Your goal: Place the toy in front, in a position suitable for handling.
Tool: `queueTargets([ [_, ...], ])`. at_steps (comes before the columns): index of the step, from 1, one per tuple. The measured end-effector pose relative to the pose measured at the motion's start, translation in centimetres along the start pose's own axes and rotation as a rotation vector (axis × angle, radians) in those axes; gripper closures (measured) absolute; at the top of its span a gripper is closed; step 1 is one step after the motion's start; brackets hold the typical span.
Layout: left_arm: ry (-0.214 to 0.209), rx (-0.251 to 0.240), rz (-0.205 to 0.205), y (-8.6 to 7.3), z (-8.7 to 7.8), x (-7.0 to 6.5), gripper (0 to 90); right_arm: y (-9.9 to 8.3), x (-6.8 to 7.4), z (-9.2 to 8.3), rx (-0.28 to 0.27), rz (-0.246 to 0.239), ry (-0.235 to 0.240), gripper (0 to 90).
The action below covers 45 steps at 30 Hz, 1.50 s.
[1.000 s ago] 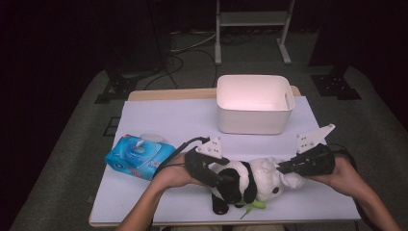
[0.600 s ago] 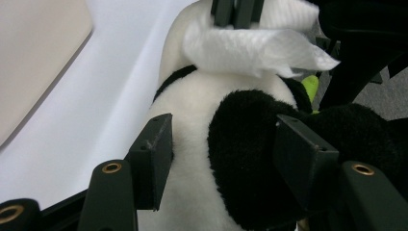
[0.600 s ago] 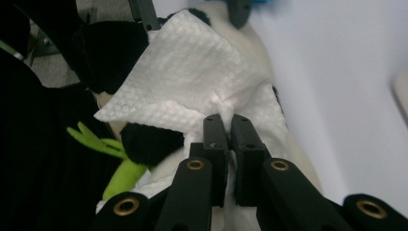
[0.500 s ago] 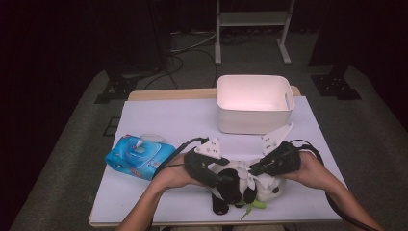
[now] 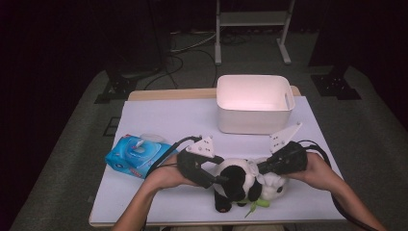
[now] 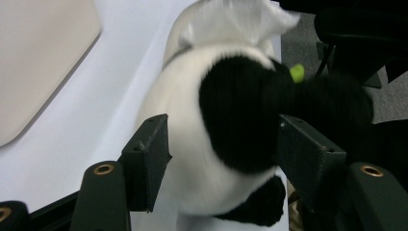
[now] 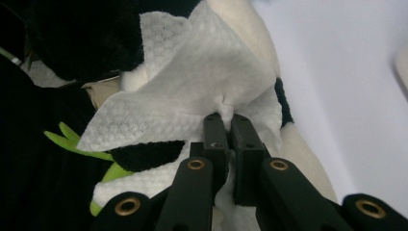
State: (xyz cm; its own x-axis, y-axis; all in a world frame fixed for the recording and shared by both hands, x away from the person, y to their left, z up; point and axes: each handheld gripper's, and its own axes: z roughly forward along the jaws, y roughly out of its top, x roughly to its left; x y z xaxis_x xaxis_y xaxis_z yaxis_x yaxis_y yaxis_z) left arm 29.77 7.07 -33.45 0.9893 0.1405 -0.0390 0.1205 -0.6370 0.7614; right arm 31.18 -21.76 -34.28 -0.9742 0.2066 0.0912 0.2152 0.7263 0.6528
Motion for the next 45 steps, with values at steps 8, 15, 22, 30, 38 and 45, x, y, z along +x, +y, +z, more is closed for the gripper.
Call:
queueTargets([
  [8, -0.011, -0.004, -0.016, -0.1, 1.3, 0.4, 37.3, -1.0, 0.2, -0.8, -0.033, 0.013, -0.024, 85.7],
  [15, -0.019, -0.009, -0.042, -1.1, 2.0, 0.7, 37.9, 1.0, 0.7, -0.4, -0.04, -0.031, 0.01, 85.7],
  [22, -0.014, -0.015, -0.045, -1.2, 2.1, 0.7, 37.6, 4.7, 1.5, 1.0, -0.015, -0.105, 0.035, 85.6],
  [30, -0.017, -0.026, -0.058, -1.6, 2.0, 0.8, 37.3, 6.6, 1.6, 2.1, -0.005, -0.136, 0.063, 85.4],
  [38, -0.015, -0.024, -0.046, -1.6, 1.9, 0.7, 37.1, 4.8, 1.0, 0.6, 0.011, -0.102, 0.042, 85.5],
  [45, -0.009, -0.024, -0.038, -1.5, 2.0, 0.6, 37.0, 4.0, 0.3, 0.2, -0.002, -0.066, 0.041, 85.5],
])
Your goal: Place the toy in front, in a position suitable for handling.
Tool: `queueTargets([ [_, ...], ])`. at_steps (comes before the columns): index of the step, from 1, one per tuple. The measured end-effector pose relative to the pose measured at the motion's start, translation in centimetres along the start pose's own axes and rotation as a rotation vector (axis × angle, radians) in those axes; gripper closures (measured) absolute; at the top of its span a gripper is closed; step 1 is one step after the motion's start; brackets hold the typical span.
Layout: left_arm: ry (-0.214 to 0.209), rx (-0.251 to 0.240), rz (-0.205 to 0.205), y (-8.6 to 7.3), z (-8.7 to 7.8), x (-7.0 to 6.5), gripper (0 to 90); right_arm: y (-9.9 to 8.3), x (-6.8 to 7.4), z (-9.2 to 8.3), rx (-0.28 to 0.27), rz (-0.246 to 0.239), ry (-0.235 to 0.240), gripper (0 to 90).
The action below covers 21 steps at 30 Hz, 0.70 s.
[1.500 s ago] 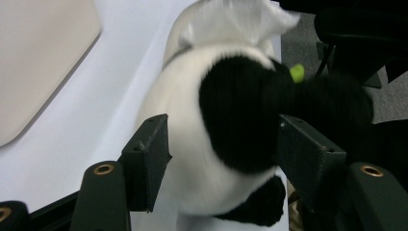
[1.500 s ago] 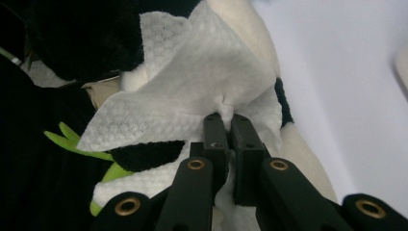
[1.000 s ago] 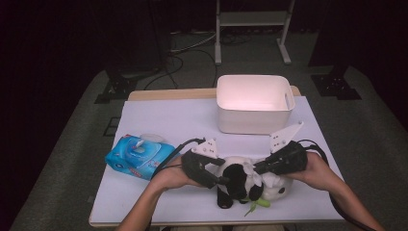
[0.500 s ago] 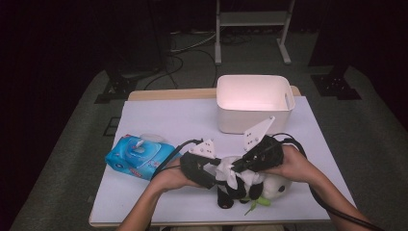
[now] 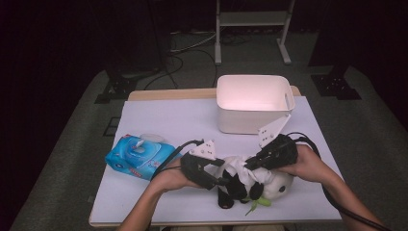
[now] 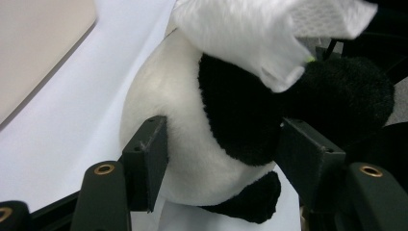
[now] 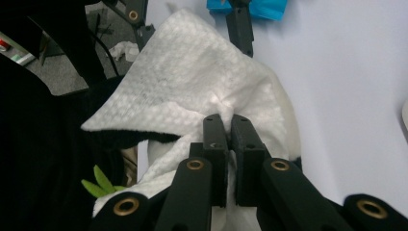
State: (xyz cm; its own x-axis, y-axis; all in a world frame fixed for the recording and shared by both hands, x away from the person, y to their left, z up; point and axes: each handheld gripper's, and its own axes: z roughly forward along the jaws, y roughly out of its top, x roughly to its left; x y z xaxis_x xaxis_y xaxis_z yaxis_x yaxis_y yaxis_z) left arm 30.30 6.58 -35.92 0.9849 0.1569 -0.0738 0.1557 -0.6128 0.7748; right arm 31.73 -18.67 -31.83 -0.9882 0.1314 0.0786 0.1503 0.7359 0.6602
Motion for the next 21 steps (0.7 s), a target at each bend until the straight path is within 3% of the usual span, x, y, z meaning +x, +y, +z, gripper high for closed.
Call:
queueTargets([
  [7, -0.007, 0.015, 0.025, 0.1, 0.0, 0.0, 36.8, 1.8, -0.4, 1.3, -0.012, -0.02, 0.013, 85.4],
  [12, -0.003, 0.007, 0.012, -0.1, -0.2, 0.0, 36.6, 2.8, -0.5, 2.3, 0.01, -0.036, 0.024, 85.4],
  [21, -0.006, 0.022, 0.029, 0.3, -0.1, -0.1, 35.7, 0.4, -0.9, 0.2, 0.012, 0.012, -0.025, 85.3],
])
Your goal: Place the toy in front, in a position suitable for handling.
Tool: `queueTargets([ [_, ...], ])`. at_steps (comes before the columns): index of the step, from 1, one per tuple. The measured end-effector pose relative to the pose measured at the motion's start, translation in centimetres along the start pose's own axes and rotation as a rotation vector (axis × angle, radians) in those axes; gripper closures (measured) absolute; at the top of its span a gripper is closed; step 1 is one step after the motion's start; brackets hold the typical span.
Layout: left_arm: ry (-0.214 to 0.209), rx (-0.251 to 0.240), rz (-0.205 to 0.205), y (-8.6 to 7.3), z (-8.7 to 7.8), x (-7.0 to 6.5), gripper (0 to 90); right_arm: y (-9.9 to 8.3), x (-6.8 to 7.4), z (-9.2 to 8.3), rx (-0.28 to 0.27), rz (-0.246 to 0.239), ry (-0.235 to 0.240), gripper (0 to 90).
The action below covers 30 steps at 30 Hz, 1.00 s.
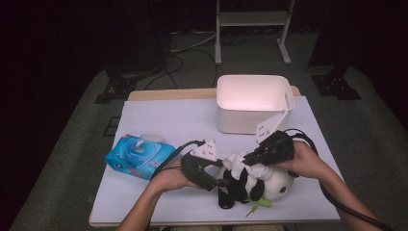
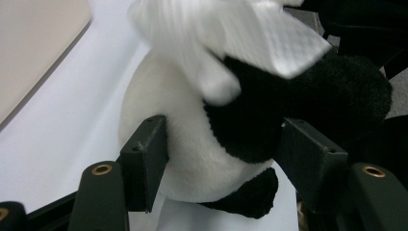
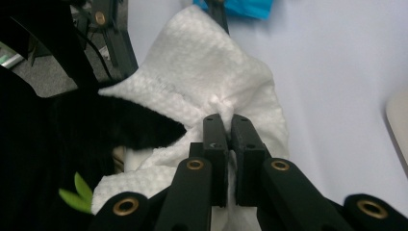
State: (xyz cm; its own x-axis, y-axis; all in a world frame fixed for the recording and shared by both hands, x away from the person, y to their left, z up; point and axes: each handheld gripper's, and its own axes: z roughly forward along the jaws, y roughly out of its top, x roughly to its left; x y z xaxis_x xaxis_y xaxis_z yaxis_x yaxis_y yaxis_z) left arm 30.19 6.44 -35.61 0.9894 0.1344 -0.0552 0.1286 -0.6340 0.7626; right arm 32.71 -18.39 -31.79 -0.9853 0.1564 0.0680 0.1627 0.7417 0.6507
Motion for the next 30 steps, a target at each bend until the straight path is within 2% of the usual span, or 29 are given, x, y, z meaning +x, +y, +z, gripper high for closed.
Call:
queueTargets([
  [6, -0.008, 0.004, -0.014, 0.0, -0.1, 0.1, 34.6, -2.8, -0.1, -1.4, 0.042, 0.046, -0.043, 85.3],
  [14, -0.014, 0.013, -0.003, 0.3, 0.0, -0.2, 34.4, -6.3, 0.4, -4.7, -0.014, 0.11, -0.08, 85.2],
  [17, -0.014, 0.024, -0.001, 0.4, -0.1, -0.1, 33.8, -7.4, 0.6, -5.4, -0.02, 0.133, -0.091, 85.1],
  [21, -0.015, 0.031, -0.003, 0.8, -0.4, -0.1, 32.2, -8.1, 0.8, -4.9, -0.04, 0.138, -0.075, 85.1],
  [27, -0.004, 0.021, -0.002, 1.9, -0.7, -0.1, 31.4, -7.7, 1.0, -3.3, -0.056, 0.131, -0.057, 85.3],
  [30, -0.013, 0.018, 0.001, 2.6, -0.5, -0.1, 30.2, -7.4, 1.0, -2.8, -0.053, 0.118, -0.054, 85.4],
])
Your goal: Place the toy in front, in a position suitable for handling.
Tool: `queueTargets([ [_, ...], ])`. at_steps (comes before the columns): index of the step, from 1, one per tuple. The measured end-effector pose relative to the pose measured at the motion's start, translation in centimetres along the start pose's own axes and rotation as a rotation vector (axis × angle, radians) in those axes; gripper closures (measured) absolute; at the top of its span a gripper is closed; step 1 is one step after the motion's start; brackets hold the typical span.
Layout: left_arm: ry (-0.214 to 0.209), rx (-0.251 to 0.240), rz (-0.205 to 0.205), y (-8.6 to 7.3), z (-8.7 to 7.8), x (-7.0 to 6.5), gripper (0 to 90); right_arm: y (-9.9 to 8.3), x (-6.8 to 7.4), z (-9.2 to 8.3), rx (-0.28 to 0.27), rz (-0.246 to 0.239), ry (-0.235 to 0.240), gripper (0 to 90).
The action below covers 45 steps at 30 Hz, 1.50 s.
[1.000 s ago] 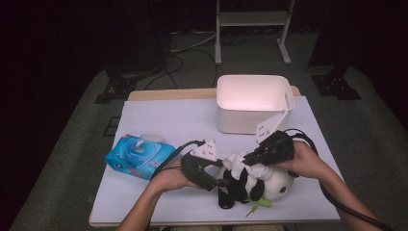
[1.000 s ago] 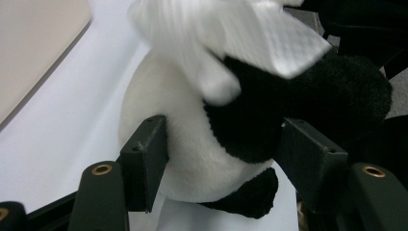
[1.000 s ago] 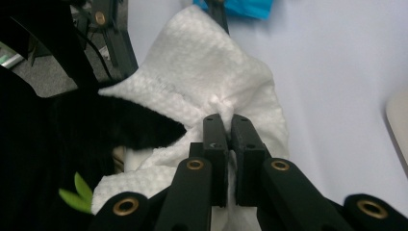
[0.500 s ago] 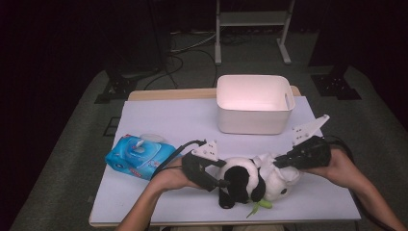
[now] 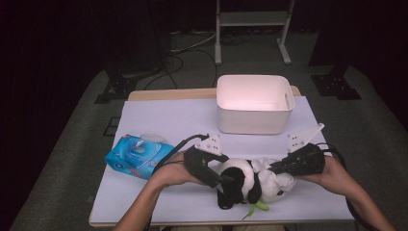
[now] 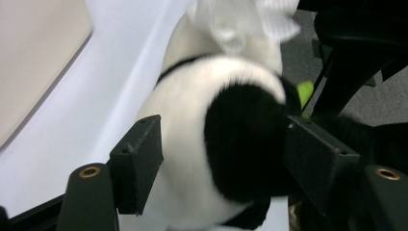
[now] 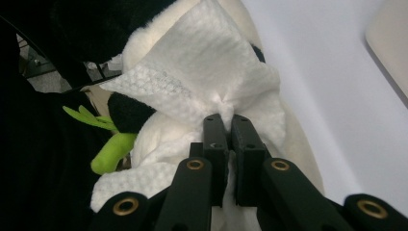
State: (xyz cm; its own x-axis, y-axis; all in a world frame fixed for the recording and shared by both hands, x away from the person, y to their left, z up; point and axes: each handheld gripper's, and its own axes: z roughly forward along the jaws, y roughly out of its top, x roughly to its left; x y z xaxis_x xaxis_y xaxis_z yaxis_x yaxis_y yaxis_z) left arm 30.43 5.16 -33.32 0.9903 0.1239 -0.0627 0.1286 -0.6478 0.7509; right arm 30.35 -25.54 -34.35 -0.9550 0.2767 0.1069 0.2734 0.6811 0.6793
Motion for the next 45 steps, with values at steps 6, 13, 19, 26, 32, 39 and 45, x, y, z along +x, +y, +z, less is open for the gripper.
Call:
queueTargets([
  [6, -0.024, 0.062, 0.025, 1.4, 1.8, -0.2, 27.5, 0.7, 0.4, 0.8, 0.007, -0.023, 0.002, 85.5],
  [13, -0.018, 0.106, 0.028, 2.1, 3.0, 0.3, 26.7, 0.8, 0.3, 1.2, -0.006, -0.026, 0.017, 85.5],
  [19, -0.022, 0.152, 0.029, 2.4, 4.0, 0.7, 25.3, 0.8, 0.3, 1.4, -0.014, -0.027, 0.015, 85.5],
  [26, -0.011, 0.216, 0.041, 2.8, 6.0, 0.5, 18.8, 0.9, 0.4, 1.5, 0.001, -0.035, 0.01, 85.5],
  [32, -0.02, 0.21, 0.044, 2.8, 6.4, 0.7, 24.4, 0.8, 0.2, 1.6, -0.002, -0.029, 0.008, 85.5],
  [39, 0.03, 0.165, 0.089, 2.7, 5.3, 0.6, 49.4, 0.9, -0.4, 0.8, -0.039, -0.023, -0.015, 85.4],
  [45, 0.114, 0.175, 0.133, 3.3, 3.7, 1.4, 50.9, 2.2, -1.5, -0.1, -0.061, -0.026, -0.037, 85.3],
])
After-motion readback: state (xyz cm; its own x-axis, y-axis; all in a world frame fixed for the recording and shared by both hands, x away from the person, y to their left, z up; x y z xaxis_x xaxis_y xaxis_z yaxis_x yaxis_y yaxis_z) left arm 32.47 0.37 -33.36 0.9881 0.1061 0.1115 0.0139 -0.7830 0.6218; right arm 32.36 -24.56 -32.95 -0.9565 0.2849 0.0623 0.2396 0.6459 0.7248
